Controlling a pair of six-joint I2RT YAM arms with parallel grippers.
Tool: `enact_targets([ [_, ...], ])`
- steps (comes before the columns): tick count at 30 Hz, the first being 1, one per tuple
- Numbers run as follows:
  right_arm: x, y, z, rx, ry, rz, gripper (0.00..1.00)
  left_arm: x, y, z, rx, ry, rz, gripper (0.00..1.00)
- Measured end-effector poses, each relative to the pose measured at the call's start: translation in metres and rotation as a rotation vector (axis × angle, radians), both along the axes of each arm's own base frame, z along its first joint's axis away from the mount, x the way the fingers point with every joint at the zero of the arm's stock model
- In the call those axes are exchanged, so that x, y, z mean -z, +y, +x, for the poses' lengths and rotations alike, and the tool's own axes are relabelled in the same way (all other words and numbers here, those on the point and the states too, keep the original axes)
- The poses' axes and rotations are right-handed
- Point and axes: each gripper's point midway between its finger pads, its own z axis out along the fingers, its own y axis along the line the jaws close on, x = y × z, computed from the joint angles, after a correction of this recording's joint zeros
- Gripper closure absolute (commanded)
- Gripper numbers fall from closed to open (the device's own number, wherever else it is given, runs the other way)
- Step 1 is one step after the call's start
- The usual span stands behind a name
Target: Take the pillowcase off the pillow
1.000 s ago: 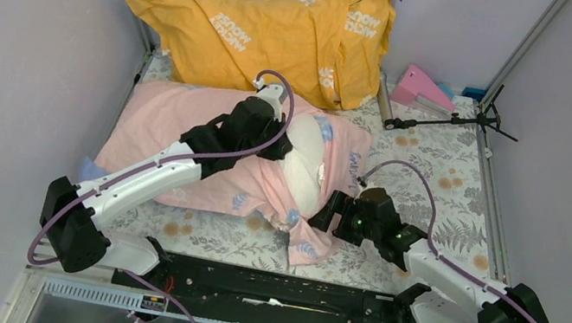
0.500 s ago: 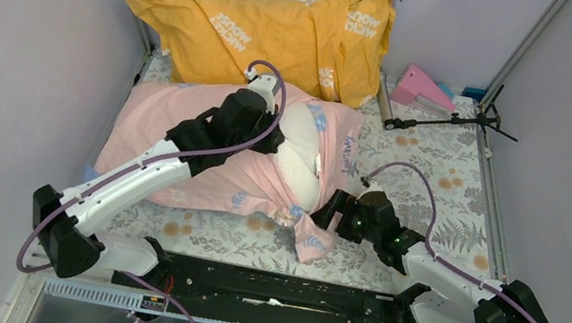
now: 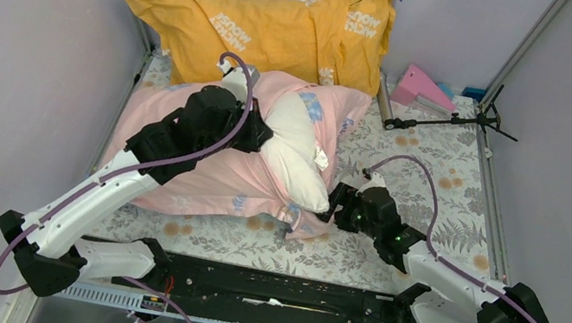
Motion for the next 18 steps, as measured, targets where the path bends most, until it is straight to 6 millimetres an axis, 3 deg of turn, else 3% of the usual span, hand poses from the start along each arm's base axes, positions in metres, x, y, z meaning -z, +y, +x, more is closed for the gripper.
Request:
enact_targets([
  [3, -0.004, -0.002, -0.001, -0.014, -0.027, -0.013, 0.19, 0.0, -0.002, -0.002, 0.014, 0.004, -0.006, 1.0],
  [8, -0.019, -0.011, -0.005, -0.064, -0.088, -0.072, 0.06, -0.004, -0.007, -0.01, 0.064, 0.003, -0.036, 1.0],
  [12, -0.056, -0.024, -0.007, -0.074, -0.231, -0.087, 0.02, -0.001, -0.006, -0.015, 0.079, -0.011, -0.063, 1.0],
  [18, -0.128, -0.046, -0.001, -0.009, -0.479, -0.078, 0.02, 0.027, -0.015, -0.027, 0.153, 0.047, -0.062, 1.0],
])
